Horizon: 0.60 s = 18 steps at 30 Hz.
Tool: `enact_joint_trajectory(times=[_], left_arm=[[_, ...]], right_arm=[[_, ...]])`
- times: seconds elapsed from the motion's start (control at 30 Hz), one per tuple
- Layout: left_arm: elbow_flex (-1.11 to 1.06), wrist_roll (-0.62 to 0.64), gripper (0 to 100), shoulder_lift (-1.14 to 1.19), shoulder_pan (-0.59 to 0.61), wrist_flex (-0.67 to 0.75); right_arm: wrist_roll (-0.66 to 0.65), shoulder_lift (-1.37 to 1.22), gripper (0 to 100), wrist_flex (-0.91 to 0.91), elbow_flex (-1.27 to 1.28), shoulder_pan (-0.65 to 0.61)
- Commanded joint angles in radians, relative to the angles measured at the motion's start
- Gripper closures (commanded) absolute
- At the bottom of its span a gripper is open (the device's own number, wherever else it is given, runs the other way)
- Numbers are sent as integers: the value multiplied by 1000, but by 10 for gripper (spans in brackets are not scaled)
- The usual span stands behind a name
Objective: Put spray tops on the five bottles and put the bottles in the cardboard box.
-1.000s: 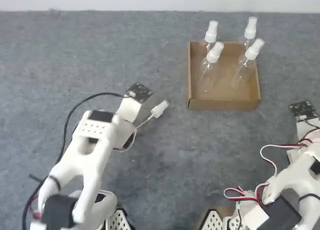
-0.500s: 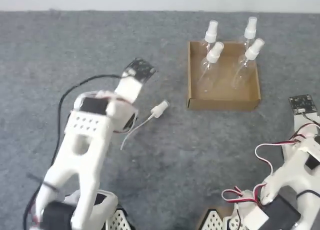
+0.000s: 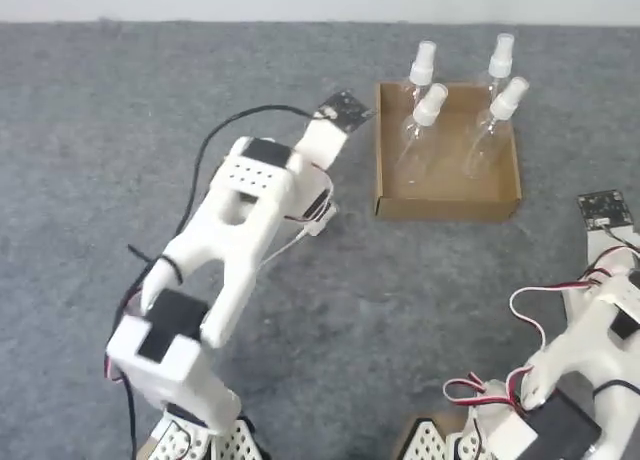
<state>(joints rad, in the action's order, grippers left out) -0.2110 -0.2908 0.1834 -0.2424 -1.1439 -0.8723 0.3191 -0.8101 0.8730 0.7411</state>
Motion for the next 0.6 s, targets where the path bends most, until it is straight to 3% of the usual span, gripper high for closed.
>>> enact_joint_trajectory(times=[0.0,0.57], left_arm=[[148,12,862,69,-21,21],[302,12,866,331,-14,-41]], right_arm=[[-91,-5,731,-50,-63,-8],[-107,-5,714,-50,-63,-5]])
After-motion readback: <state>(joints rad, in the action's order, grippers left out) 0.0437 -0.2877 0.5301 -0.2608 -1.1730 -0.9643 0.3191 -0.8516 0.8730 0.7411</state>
